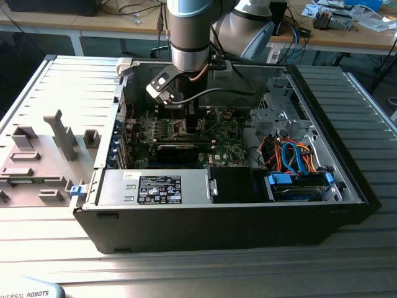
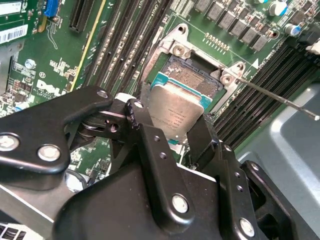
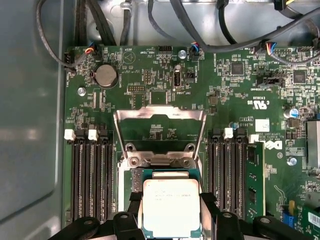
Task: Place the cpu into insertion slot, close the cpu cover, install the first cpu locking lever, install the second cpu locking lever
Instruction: 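Place the cpu into insertion slot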
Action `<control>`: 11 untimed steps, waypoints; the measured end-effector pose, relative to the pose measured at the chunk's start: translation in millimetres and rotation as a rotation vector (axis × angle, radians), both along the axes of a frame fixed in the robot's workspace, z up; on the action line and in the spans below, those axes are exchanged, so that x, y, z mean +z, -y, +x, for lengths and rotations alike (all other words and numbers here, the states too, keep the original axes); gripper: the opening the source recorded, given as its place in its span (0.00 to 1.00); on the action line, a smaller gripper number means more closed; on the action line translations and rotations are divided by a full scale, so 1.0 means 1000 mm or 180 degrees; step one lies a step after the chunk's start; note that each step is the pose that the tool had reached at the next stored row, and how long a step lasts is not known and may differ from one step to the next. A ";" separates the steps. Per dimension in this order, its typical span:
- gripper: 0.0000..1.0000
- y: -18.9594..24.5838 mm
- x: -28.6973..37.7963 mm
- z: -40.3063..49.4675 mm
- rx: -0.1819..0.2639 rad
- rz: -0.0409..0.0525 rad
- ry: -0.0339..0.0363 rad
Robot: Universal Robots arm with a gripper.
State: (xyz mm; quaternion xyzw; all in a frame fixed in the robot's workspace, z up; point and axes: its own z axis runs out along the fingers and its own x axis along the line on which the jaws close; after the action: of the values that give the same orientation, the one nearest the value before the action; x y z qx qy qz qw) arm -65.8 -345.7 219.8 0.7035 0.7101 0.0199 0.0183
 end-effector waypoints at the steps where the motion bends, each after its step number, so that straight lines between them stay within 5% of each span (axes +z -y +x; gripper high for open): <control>1: 0.54 -0.0002 -0.0002 -0.0002 0.0000 0.0000 0.0000; 11: 0.54 -0.0002 -0.0018 -0.0013 0.0000 0.0000 0.0000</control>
State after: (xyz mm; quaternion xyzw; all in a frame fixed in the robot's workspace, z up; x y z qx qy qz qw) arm -67.1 -345.5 218.0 0.7035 0.7101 0.0199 0.0182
